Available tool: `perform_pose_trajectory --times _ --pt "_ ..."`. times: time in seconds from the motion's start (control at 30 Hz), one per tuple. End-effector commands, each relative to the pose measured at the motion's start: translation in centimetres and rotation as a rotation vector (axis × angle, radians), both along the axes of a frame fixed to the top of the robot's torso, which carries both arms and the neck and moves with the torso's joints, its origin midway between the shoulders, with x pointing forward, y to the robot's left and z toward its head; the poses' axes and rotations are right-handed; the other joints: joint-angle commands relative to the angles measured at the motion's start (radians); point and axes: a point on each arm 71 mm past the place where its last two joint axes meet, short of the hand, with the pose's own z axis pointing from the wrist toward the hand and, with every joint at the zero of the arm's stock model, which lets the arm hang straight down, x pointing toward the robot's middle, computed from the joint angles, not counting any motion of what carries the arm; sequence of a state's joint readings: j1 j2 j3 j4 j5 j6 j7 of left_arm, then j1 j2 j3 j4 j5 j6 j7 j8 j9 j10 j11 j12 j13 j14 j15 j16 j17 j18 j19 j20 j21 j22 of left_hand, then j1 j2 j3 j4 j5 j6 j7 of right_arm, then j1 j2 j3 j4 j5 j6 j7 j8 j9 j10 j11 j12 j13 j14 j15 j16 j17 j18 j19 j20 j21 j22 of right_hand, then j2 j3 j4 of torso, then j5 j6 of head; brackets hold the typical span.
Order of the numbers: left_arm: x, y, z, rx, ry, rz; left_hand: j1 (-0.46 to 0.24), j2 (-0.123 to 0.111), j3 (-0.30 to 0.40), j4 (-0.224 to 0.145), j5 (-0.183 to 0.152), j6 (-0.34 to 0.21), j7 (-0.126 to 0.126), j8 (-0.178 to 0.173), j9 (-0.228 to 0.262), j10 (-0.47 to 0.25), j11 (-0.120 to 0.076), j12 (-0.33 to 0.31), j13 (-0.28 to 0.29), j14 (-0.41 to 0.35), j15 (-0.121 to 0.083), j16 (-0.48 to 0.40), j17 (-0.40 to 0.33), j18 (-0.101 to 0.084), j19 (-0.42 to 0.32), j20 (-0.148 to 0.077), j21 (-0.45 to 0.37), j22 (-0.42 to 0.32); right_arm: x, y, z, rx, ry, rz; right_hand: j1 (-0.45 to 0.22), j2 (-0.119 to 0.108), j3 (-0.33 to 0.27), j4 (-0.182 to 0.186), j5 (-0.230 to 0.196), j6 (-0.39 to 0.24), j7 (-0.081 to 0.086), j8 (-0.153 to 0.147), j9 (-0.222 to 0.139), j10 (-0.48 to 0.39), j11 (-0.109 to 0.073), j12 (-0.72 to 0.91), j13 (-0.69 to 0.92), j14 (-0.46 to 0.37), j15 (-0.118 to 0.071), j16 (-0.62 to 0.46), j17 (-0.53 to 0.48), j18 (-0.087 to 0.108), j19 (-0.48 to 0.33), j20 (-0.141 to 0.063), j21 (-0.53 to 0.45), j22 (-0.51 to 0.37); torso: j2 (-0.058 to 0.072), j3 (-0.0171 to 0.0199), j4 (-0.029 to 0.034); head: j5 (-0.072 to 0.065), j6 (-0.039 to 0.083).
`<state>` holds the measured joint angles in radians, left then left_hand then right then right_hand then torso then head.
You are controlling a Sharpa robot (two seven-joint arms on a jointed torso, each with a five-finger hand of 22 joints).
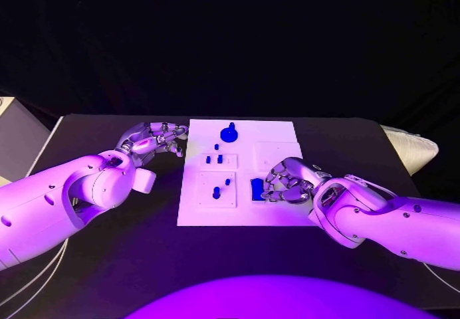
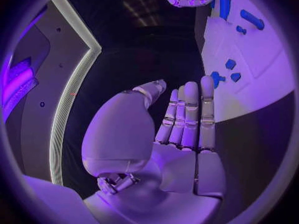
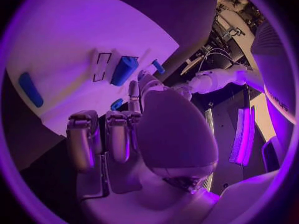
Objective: Assemble the parts on the task board
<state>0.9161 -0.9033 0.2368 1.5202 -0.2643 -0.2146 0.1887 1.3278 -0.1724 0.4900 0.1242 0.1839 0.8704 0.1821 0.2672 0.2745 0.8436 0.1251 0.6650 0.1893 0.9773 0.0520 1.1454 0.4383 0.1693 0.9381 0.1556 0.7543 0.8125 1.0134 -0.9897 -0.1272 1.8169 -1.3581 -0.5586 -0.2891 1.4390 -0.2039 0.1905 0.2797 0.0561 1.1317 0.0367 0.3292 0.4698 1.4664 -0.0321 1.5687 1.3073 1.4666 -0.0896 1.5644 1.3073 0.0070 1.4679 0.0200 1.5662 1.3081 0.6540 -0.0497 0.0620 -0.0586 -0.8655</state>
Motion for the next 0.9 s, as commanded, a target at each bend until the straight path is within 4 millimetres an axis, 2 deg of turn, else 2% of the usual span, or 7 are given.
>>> perform_pose_trajectory --times 0.03,0.53,0.8,0.9 --pt "-0.1 -0.2 0.0 -0.011 -0.001 -0.016 0.002 0.005 0.001 0.004 0.003 -0.006 0.002 0.006 -0.002 -0.005 -0.001 0.004 -0.001 0.001 0.006 0.006 0.001 0.014 0.006 0.001 -0.006 -0.001 -0.4 0.5 -0.5 -0.042 0.04 0.069 0.015 -0.001 -0.001 -0.008 -0.006 0.009 0.001 0.008 -0.002 0.104 -0.002 0.002 0.263 0.104 -0.004 0.006 0.263 -0.007 0.103 -0.006 0.005 0.263 0.0 -0.0001 0.0027 -0.001 -0.001" --pt "-0.1 -0.2 0.0 -0.01 0.0 -0.015 0.006 0.005 -0.002 0.008 0.002 -0.008 0.002 0.007 -0.002 -0.008 -0.001 0.007 -0.001 0.0 0.006 0.007 0.001 0.014 0.009 0.001 -0.01 -0.004 0.1 0.6 -0.8 -0.064 0.018 0.013 0.029 0.009 0.006 -0.004 -0.005 0.019 -0.002 0.014 -0.001 0.104 -0.004 0.002 0.263 0.104 -0.005 0.006 0.263 -0.007 0.103 -0.007 0.005 0.263 0.001 0.0 0.0025 0.002 -0.004" --pt "-0.1 -0.2 0.0 -0.009 0.002 -0.015 0.006 0.005 -0.002 0.008 0.002 -0.008 0.002 0.007 -0.002 -0.008 -0.001 0.007 -0.001 0.0 0.006 0.007 0.001 0.014 0.009 0.001 -0.01 -0.004 0.7 0.9 -1.1 -0.083 0.005 -0.003 0.041 0.023 0.02 -0.002 -0.006 0.022 -0.007 0.017 -0.002 0.104 -0.009 0.002 0.263 0.104 -0.009 0.006 0.263 -0.007 0.103 -0.01 0.005 0.263 0.0 0.0006 0.0025 0.003 -0.005" --pt "-0.1 -0.2 -0.1 -0.009 0.003 -0.015 0.007 0.004 -0.003 0.008 0.002 -0.01 0.003 0.006 -0.003 -0.008 -0.001 0.007 -0.001 0.0 0.006 0.007 0.001 0.014 0.009 0.001 -0.011 -0.004 0.8 1.1 -1.2 -0.085 0.001 -0.003 0.057 0.038 0.04 -0.004 -0.007 0.02 -0.01 0.018 -0.004 0.104 -0.012 0.002 0.263 0.104 -0.011 0.006 0.263 -0.007 0.103 -0.012 0.005 0.263 0.0 0.0014 0.003 0.003 -0.006"
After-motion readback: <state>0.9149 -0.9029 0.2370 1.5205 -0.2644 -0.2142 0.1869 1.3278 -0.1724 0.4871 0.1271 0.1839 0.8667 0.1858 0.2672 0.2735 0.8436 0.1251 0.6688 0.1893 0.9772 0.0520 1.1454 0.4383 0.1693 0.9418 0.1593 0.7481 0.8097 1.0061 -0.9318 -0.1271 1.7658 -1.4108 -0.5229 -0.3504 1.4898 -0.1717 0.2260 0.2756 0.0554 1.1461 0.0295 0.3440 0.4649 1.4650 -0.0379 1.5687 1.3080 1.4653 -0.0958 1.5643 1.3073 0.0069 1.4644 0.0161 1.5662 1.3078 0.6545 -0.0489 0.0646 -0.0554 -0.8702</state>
